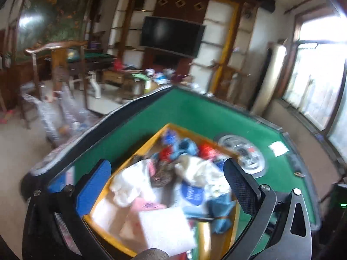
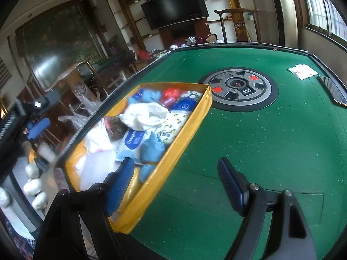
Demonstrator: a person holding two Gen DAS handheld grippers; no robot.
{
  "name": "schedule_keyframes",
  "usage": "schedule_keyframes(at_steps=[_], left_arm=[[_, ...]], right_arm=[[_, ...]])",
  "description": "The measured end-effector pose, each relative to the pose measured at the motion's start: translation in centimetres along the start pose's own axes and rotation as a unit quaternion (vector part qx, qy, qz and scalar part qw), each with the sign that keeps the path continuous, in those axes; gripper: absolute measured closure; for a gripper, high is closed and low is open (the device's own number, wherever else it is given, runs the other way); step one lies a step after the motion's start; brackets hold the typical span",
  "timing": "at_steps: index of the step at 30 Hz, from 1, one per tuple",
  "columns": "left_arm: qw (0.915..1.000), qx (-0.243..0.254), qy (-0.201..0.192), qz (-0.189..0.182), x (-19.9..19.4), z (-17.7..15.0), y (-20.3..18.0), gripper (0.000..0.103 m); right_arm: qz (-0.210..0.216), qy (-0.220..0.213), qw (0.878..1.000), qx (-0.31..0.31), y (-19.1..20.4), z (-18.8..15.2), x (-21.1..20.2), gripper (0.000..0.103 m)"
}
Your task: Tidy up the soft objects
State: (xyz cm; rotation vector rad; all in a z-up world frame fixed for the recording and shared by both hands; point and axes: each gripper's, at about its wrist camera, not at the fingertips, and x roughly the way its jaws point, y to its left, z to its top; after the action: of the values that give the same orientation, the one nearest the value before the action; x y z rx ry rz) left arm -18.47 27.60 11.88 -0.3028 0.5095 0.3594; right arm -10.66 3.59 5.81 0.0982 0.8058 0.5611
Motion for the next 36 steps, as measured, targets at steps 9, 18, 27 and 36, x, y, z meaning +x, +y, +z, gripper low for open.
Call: schedule_keyframes(at_steps=[9, 18, 27, 36], left_arm=[[0.9966, 0.028, 0.022, 0.073, 1.5, -1.9, -1.4, 0.0], [0.9964, 0.023, 0.037, 0.073, 1.6, -2.6, -1.0, 0.0], [0.9959, 0.013, 0.052, 0.073, 2.2, -2.7, 0.1, 0.0], [0.9955, 0.004, 0.061, 0.073, 2.5, -2.8, 0.9, 0.0]], right_arm=[[-0.009, -0.002, 0.999, -0.053, 1.1, -0.4, -0.6, 0.028], [-0.01, 0.013, 0.996, -0.083, 3.0, -0.5, 0.3, 0.028], [-0.015, 0.027, 0.993, -0.11, 5.3, -0.4, 1.7, 0.028], [-0.019, 0.04, 0.991, -0.126, 6.6, -0.4, 2.5, 0.028]])
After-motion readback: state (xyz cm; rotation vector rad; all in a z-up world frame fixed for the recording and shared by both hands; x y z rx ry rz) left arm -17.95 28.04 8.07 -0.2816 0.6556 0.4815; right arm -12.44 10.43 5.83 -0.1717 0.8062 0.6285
